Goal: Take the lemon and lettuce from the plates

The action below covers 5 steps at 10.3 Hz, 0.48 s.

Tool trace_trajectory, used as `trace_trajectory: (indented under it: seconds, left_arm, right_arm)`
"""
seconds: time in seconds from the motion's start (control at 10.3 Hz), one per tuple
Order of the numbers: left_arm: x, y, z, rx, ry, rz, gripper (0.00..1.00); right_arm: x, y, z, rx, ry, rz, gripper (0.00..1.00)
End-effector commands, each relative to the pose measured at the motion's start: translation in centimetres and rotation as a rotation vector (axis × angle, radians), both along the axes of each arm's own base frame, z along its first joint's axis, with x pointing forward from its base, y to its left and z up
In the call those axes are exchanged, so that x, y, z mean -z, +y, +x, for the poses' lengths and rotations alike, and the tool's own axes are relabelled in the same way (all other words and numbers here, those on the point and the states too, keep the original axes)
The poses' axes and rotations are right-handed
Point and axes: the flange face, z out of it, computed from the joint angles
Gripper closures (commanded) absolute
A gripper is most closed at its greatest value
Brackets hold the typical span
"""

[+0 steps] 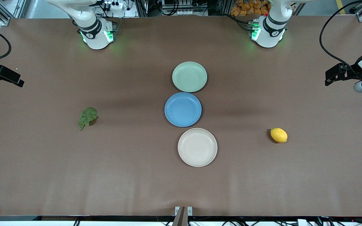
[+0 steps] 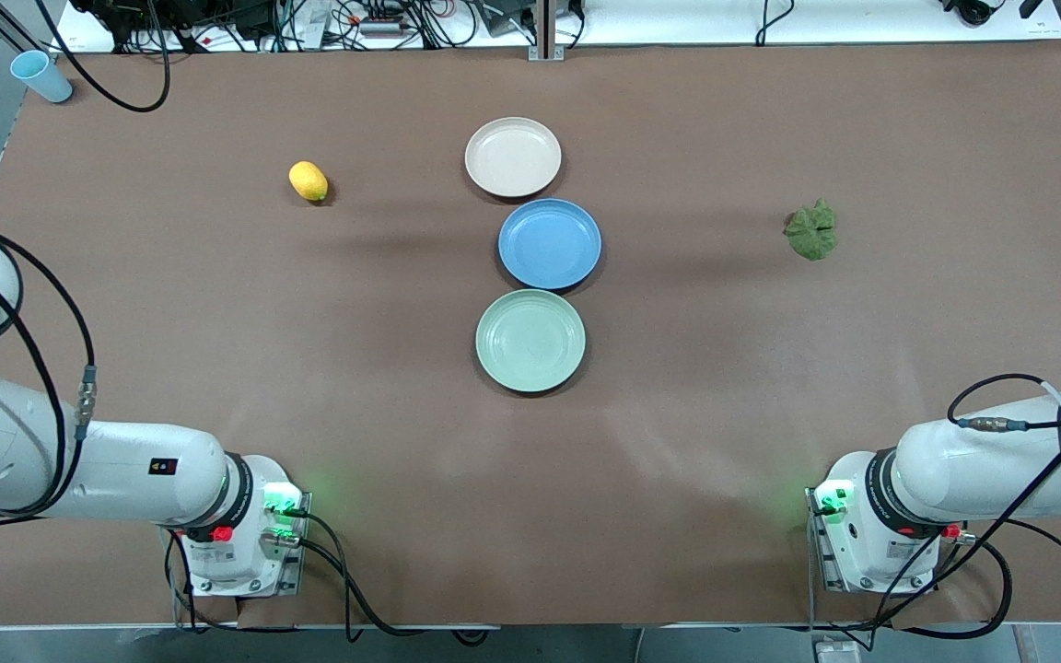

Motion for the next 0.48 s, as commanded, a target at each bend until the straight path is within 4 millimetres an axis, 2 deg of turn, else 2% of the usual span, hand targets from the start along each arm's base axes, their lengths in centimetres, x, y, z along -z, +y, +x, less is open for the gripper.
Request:
trace_trajectory:
  seconds: [0.0, 0.39]
  left_arm:
    - [-0.31, -0.25, 0.38, -0.003, 0.010, 0.027, 0.00]
    - [-0.38, -0.38, 0.33, -0.009, 0.008, 0.014, 0.00]
  right_arm:
    - [0.09, -0.40, 0.04, 0.011, -0.007, 0.015, 0.00]
    - [0.75, -0.45, 0.45, 0.011, 0.003, 0.012, 0.00]
